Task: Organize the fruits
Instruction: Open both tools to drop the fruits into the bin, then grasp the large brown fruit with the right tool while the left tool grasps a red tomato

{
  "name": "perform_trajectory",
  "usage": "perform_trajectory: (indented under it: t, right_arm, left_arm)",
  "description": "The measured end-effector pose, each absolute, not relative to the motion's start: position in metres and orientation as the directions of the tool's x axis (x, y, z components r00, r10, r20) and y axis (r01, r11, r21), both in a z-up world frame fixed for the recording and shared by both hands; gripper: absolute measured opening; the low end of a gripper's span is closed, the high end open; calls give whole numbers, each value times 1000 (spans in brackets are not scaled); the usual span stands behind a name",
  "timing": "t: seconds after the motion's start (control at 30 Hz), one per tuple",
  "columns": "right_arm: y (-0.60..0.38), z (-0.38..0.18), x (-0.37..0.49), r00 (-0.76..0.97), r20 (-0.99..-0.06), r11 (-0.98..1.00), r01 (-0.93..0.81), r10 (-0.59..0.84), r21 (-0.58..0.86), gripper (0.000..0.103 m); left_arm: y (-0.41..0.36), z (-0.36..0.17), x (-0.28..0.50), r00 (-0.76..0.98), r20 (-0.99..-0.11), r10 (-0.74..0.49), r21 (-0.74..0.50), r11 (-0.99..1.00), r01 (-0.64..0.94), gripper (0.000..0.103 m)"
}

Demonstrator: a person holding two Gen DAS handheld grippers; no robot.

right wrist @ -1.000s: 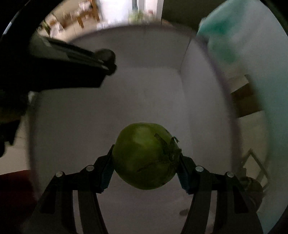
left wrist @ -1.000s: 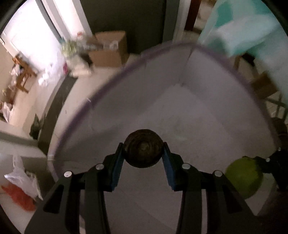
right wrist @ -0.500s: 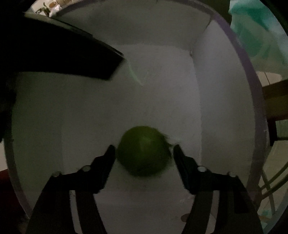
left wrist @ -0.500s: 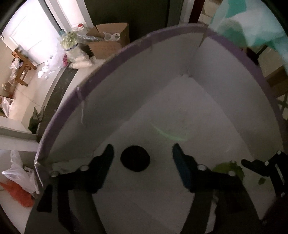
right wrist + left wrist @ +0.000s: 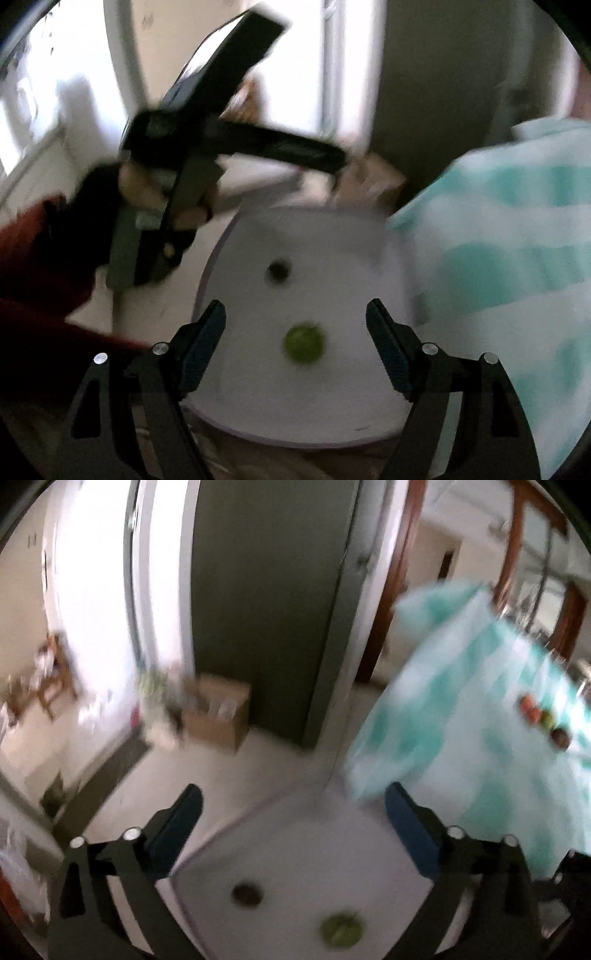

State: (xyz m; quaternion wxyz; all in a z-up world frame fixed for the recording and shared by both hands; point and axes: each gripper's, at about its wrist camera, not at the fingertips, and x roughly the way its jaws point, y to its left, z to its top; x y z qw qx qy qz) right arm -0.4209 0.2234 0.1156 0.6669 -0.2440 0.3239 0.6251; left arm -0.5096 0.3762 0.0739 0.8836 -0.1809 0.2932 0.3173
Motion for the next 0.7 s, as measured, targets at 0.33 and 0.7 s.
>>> perform_trajectory:
  t: [0.33,0.7]
  right_arm:
    - [58,136,-169,580,-697,826,-563,421,31,88]
    - [-41,52,22,525,-819,946,-317,232,65,88]
  left_arm:
    - [250,114,-333,807,-583,95,-302,896,-324,102]
    - [182,49,-188,725,-679,-113,-336,927,-170,102]
